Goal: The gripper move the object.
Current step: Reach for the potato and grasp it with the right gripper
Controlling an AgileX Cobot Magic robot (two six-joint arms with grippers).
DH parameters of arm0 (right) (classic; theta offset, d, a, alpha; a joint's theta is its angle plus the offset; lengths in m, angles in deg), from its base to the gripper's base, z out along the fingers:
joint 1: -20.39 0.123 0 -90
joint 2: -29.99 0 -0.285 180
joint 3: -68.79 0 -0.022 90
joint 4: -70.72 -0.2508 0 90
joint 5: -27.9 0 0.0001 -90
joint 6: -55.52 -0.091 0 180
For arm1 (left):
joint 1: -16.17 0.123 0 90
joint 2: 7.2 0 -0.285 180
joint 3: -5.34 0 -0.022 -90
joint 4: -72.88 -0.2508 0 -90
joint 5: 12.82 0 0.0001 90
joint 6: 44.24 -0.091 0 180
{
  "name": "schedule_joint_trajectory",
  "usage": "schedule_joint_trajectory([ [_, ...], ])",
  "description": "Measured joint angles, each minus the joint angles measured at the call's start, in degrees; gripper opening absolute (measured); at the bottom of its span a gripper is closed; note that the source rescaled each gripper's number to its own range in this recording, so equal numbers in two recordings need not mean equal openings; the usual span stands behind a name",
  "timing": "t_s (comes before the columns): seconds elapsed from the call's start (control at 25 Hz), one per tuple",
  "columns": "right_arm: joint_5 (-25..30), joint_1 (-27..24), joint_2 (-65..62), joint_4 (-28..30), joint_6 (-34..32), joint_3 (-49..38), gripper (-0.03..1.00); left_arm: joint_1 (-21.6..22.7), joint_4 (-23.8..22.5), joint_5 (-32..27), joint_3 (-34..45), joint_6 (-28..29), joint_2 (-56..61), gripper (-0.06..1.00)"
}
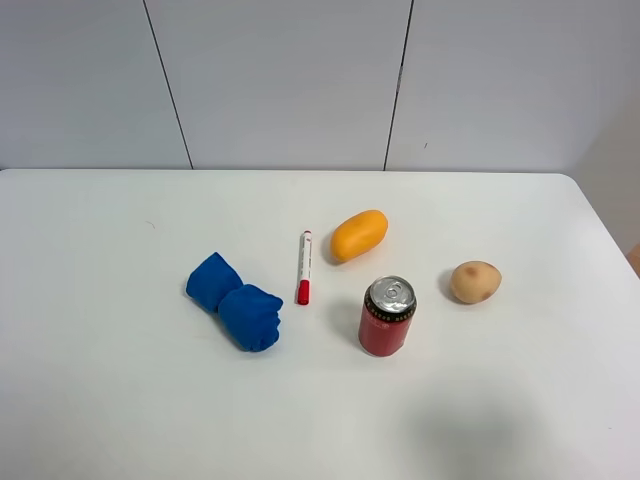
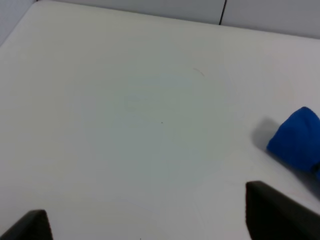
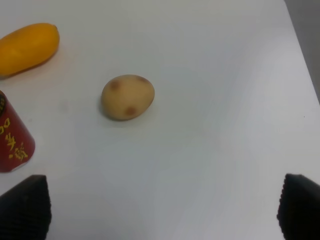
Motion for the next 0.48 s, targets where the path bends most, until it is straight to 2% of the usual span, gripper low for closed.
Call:
schedule_joint_trajectory([
  [0.04,0.0,0.0,0.0,0.0,0.0,0.0,0.96,0.0,0.0,0.0,0.0,0.0,0.0,1.0],
  [0.36,-0.18,0.0,-0.02,2.56,-2.92,0.26,0.96,0.0,0.0,0.0,0.0,0.0,0.0,1.0],
  [0.48,-0.18,0.0,2.48,3.49,-4.44,3.46,0.96,0.0,0.0,0.0,0.0,0.0,0.0,1.0],
])
